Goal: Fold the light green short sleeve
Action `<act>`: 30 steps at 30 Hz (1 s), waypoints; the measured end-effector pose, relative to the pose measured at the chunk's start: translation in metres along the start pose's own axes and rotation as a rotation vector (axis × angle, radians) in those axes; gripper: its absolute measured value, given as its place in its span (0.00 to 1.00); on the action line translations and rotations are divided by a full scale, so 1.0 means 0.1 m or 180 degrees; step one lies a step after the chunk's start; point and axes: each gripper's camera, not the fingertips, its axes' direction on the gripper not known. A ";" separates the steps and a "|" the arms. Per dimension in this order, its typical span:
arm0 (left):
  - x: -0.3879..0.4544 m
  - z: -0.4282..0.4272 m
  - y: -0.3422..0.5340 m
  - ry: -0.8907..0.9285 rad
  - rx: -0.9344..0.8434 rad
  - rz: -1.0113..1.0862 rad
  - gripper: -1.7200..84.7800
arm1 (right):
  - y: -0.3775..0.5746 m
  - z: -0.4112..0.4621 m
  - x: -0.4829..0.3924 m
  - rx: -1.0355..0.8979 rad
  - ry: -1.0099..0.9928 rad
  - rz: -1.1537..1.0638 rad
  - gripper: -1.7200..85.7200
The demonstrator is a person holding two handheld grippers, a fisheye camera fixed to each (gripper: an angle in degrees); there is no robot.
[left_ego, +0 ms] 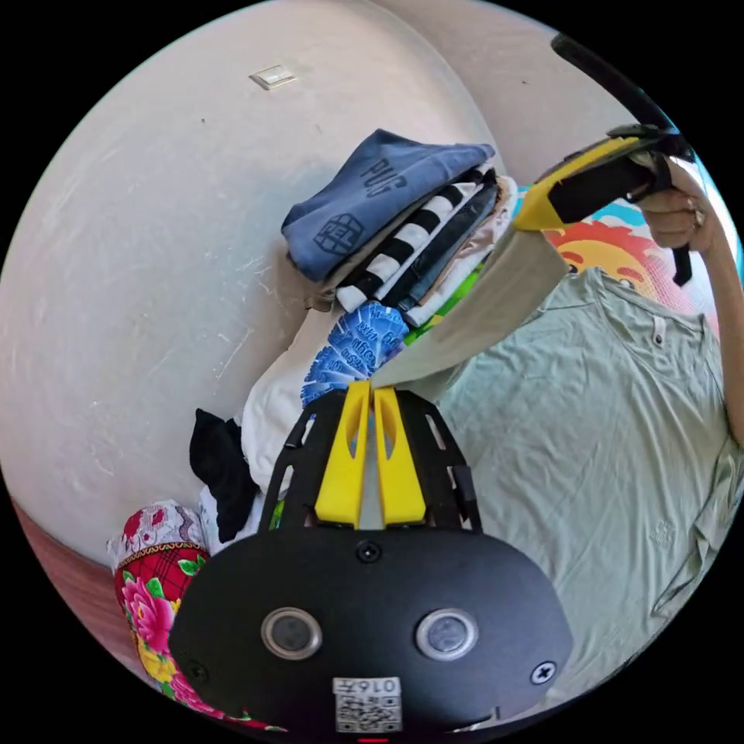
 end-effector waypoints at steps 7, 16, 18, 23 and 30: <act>0.34 0.47 0.68 0.0614 -0.0247 0.0443 0.01 | 0.22 0.13 -0.94 -0.0797 0.0127 -0.1843 0.02; -0.04 1.18 1.24 0.0676 -0.0458 -0.0251 0.01 | -0.11 0.56 -0.47 -0.1122 0.1075 -0.0516 0.06; -0.11 1.47 1.24 0.0533 -0.0631 -0.0357 0.01 | -0.08 0.82 -0.45 -0.1508 0.1351 -0.0563 0.08; -0.07 1.97 1.31 0.0768 -0.0722 -0.0249 0.05 | -0.08 1.19 -0.57 -0.1841 0.1554 -0.0800 0.12; -0.12 2.48 1.31 0.0831 -0.0587 -0.0396 0.07 | -0.21 1.36 -0.69 -0.1643 0.1863 -0.0731 0.11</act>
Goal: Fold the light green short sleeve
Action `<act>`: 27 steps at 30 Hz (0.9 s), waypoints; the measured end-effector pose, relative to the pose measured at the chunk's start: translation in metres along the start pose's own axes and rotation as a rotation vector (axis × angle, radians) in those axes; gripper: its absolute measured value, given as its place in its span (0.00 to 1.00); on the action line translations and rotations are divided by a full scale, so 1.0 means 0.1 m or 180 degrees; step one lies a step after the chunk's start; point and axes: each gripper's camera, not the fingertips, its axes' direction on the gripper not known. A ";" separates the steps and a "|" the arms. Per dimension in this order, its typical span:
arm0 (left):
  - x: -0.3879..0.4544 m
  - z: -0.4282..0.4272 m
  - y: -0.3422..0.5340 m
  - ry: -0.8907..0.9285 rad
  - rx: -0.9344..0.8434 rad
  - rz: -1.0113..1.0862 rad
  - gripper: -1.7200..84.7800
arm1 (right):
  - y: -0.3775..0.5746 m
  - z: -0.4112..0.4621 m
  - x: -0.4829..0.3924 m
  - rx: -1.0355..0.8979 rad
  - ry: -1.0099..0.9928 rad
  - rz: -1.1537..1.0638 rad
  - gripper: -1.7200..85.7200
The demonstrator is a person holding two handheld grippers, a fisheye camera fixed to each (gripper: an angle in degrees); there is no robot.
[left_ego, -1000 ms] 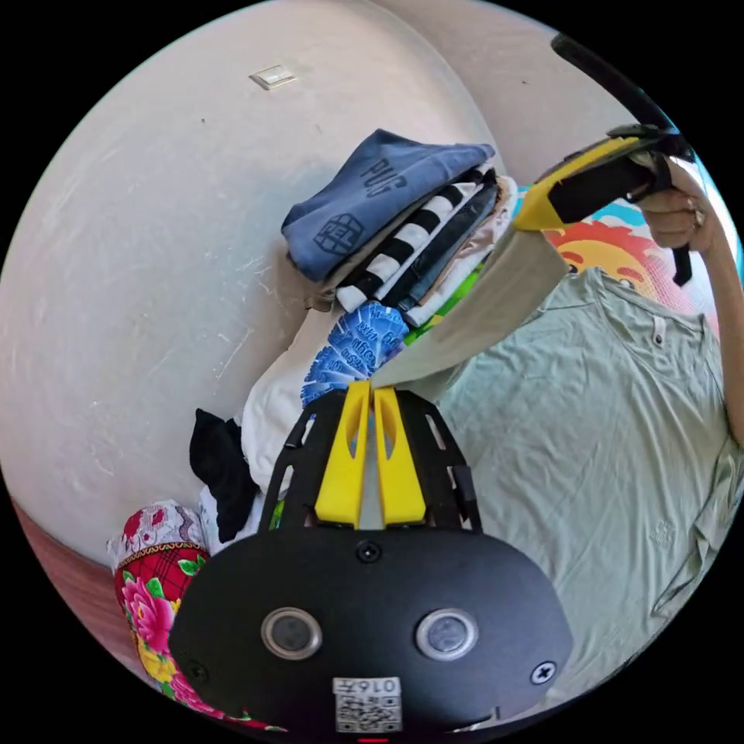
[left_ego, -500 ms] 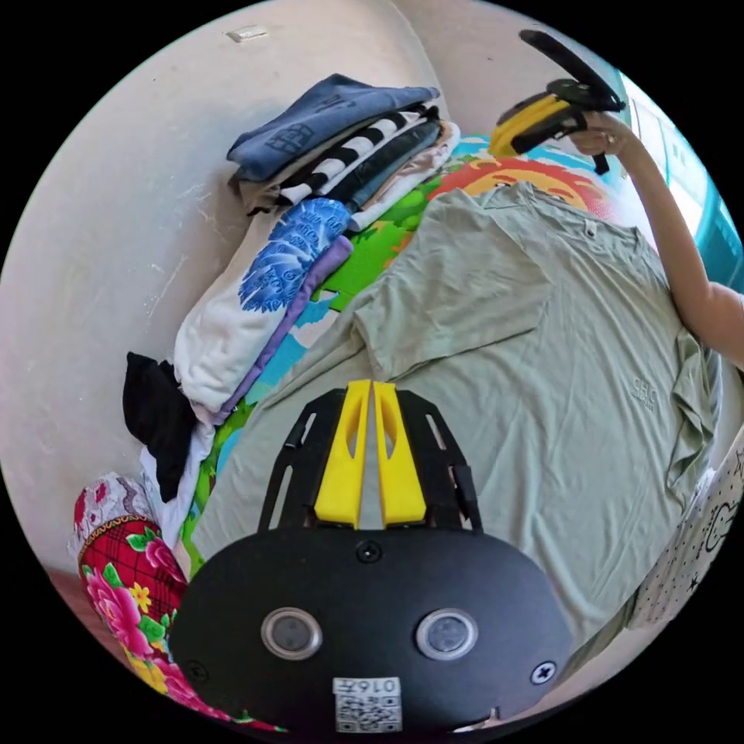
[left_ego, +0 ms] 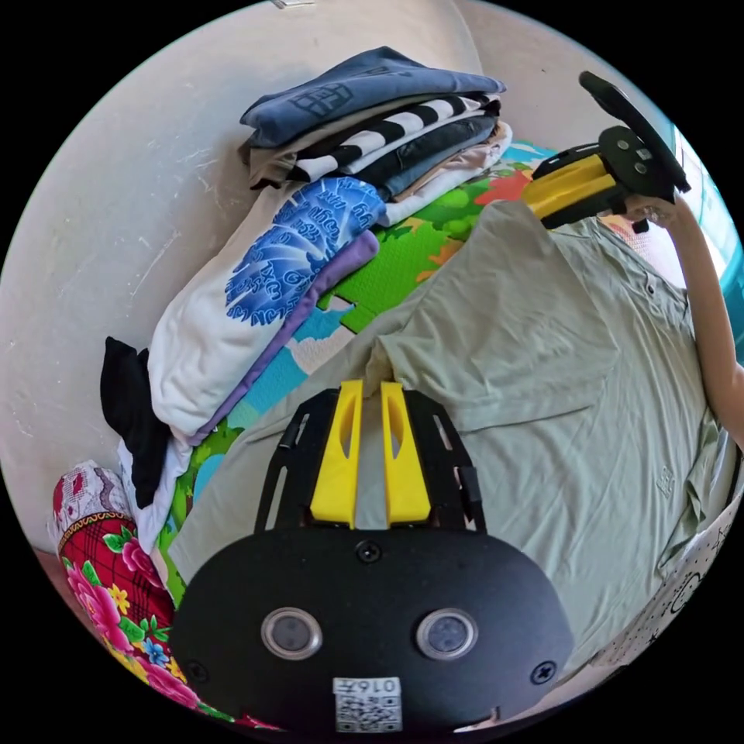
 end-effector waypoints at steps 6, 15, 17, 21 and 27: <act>-0.39 0.34 -0.02 0.0145 0.0085 -0.0333 0.06 | 0.00 -0.07 0.09 0.0172 0.0491 0.0520 0.11; -1.18 0.46 0.39 0.0178 0.0481 -0.1082 0.02 | 0.21 -0.07 0.42 0.0131 0.0635 0.1299 0.09; -1.24 0.39 0.49 0.0332 0.0595 -0.0913 0.03 | 0.26 -0.11 0.41 0.0117 0.0407 0.1083 0.09; -1.15 0.38 0.62 0.0493 0.0452 -0.0368 0.07 | 0.31 -0.24 0.30 0.0295 0.0237 0.0733 0.10; -0.65 0.62 0.56 0.0430 0.0128 0.0287 0.08 | 0.26 -0.20 0.08 0.0194 0.0343 0.0353 0.12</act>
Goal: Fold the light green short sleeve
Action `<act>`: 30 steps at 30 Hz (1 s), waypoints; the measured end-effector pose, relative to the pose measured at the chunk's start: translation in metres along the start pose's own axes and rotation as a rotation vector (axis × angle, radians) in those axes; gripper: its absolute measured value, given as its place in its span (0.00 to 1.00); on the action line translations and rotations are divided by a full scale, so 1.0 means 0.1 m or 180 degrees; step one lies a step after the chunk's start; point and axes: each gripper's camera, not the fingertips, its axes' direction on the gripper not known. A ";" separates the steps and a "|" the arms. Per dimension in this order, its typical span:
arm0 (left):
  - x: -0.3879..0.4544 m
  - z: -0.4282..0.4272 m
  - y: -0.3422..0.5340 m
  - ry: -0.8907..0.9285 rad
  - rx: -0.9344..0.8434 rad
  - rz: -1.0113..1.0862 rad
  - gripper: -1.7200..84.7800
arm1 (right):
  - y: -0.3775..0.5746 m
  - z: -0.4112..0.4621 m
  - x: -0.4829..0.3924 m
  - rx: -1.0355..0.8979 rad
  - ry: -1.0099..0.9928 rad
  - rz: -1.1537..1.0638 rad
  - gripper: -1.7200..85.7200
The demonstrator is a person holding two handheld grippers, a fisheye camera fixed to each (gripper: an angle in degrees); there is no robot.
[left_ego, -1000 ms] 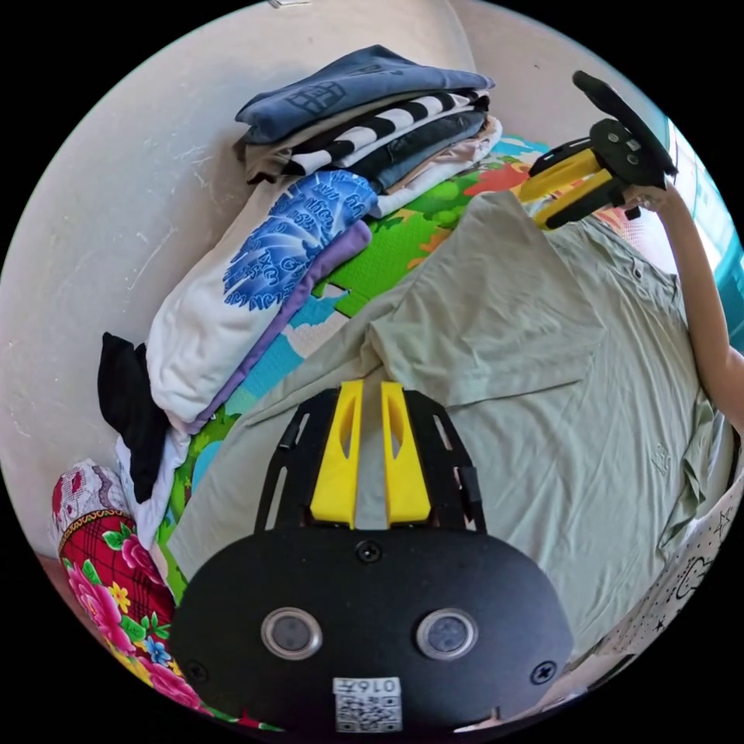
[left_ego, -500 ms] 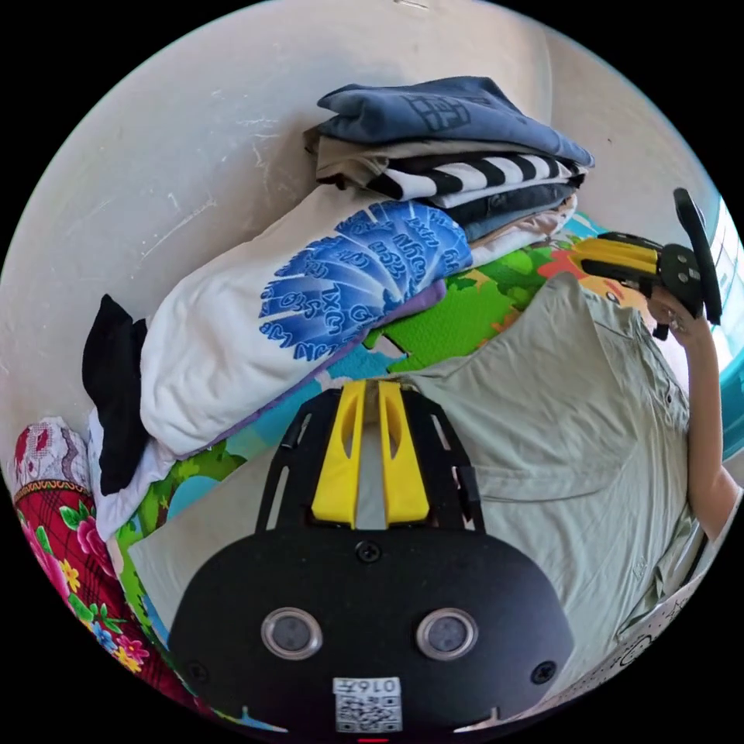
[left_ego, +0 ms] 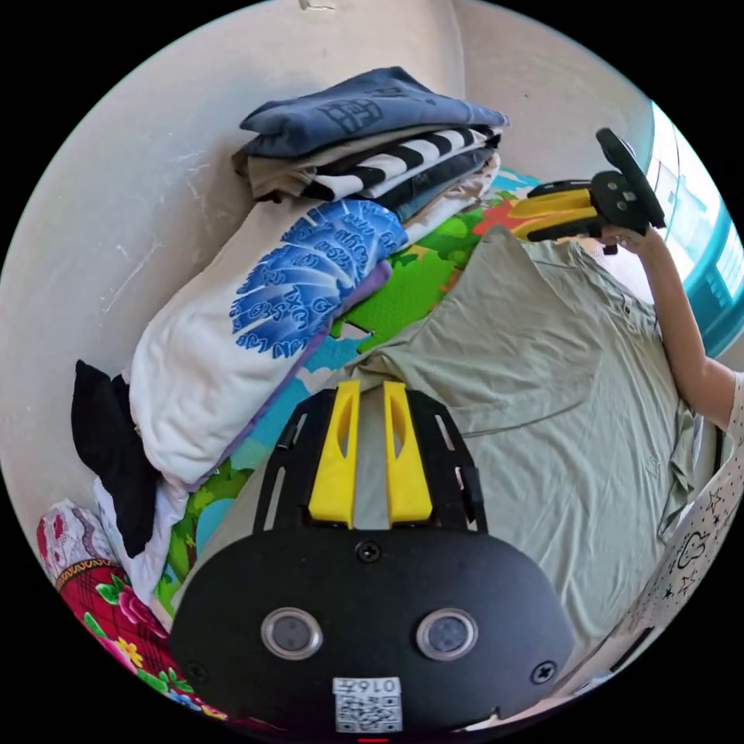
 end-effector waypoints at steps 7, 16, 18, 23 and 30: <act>0.03 0.20 -0.14 -0.0169 0.0115 -0.0255 0.07 | -0.01 0.00 -0.09 0.0089 -0.0009 0.0011 0.12; -0.45 0.09 0.22 -0.0249 0.0633 -0.1243 0.02 | -0.01 0.10 -0.18 0.0142 0.0506 0.0242 0.09; -0.47 0.05 0.29 0.0001 0.0706 -0.1095 0.03 | 0.02 0.12 -0.12 0.0095 0.0665 0.0388 0.08; -0.22 0.02 0.24 0.0074 0.0564 -0.0449 0.08 | 0.17 0.04 0.06 0.0244 0.0312 0.0600 0.08; 0.09 0.19 0.00 0.0276 0.0368 -0.0020 0.09 | 0.28 0.08 0.10 0.0285 0.0078 0.0561 0.08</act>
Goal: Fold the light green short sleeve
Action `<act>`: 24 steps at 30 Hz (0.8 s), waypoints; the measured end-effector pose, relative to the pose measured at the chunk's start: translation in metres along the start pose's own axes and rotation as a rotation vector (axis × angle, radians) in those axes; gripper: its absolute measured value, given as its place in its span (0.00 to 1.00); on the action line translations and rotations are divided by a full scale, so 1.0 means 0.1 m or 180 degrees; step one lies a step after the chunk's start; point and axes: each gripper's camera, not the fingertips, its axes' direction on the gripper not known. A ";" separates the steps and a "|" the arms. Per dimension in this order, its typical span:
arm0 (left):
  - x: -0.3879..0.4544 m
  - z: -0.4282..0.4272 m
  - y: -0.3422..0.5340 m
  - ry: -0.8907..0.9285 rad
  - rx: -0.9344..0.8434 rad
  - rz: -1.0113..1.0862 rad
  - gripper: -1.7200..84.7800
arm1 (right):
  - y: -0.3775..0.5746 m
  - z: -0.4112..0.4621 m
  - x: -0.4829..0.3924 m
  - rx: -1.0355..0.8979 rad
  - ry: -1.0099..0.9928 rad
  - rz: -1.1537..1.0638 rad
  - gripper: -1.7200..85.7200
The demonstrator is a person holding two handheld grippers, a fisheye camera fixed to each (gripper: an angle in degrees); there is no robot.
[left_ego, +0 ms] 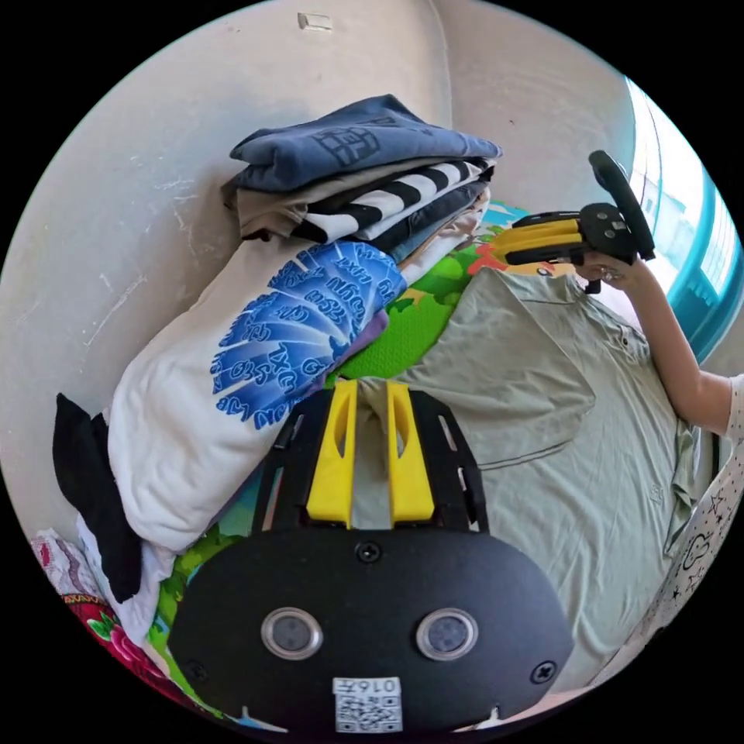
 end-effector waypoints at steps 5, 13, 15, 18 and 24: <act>0.26 0.02 0.08 -0.0224 -0.0126 0.0272 0.02 | 0.05 0.09 -0.02 -0.0079 -0.0008 -0.0084 0.09; 0.34 -0.17 0.32 0.0068 -0.0342 0.0430 0.01 | 0.13 0.17 0.03 -0.0112 -0.0026 -0.0012 0.09; 0.24 -0.29 0.34 -0.0132 -0.0207 0.0226 0.01 | 0.14 0.19 0.02 -0.0120 -0.0017 -0.0012 0.09; 0.17 -0.41 0.31 -0.0438 -0.0012 0.0040 0.01 | 0.16 0.22 0.01 -0.0113 -0.0020 -0.0026 0.09; 0.12 -0.25 0.15 -0.0373 -0.0046 -0.0224 0.02 | 0.20 0.27 0.00 -0.0113 -0.0036 -0.0024 0.09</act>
